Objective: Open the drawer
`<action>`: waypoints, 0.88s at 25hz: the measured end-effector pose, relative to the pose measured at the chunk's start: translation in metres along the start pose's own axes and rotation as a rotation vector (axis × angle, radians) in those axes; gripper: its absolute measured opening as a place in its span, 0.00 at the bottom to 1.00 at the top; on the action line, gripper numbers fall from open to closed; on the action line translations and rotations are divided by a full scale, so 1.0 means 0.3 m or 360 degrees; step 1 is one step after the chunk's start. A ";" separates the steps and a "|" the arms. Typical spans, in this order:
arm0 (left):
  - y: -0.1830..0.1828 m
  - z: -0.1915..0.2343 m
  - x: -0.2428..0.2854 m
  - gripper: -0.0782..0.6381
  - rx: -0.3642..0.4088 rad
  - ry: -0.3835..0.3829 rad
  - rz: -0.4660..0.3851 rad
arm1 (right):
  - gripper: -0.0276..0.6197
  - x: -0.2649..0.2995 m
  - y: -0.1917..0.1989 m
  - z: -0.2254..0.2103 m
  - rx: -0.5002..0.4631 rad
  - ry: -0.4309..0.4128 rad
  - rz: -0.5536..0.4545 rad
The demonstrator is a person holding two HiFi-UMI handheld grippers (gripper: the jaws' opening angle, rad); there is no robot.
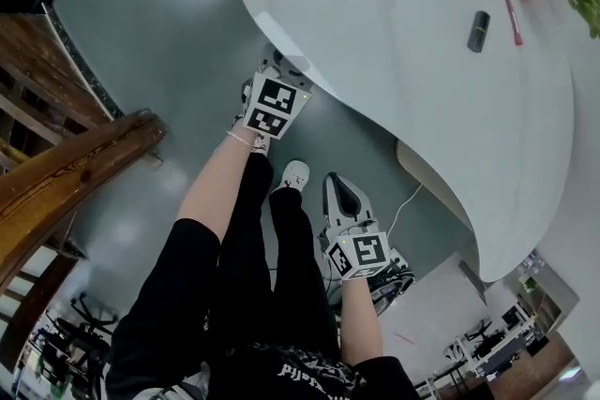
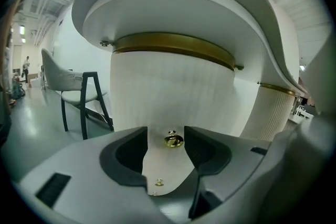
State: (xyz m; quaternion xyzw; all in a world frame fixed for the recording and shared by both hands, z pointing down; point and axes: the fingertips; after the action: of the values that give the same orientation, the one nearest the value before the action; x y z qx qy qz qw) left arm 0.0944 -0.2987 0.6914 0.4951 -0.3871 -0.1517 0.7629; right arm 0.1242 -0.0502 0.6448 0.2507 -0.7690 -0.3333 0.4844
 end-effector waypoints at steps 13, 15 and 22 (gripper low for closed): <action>0.015 -0.005 0.027 0.38 0.0080 0.0073 -0.0033 | 0.08 0.020 0.050 -0.014 -0.0037 -0.0028 0.0053; 0.012 -0.004 0.020 0.36 0.0072 0.0078 -0.0033 | 0.08 0.025 0.053 -0.008 -0.0042 -0.0032 0.0058; 0.004 -0.013 0.008 0.27 0.0005 0.0048 -0.0073 | 0.08 0.027 0.062 0.008 -0.0079 -0.0040 0.0080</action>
State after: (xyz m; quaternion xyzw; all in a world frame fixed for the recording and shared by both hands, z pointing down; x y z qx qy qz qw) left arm 0.0988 -0.2972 0.6927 0.5073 -0.3644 -0.1612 0.7641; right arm 0.1176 -0.0432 0.6630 0.2149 -0.7727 -0.3430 0.4889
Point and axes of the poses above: the fingertips, and each gripper's own axes: x forward along the fingers, z to its left, y out of its underside, and after that the axes turned 6 degrees about -x, right-handed
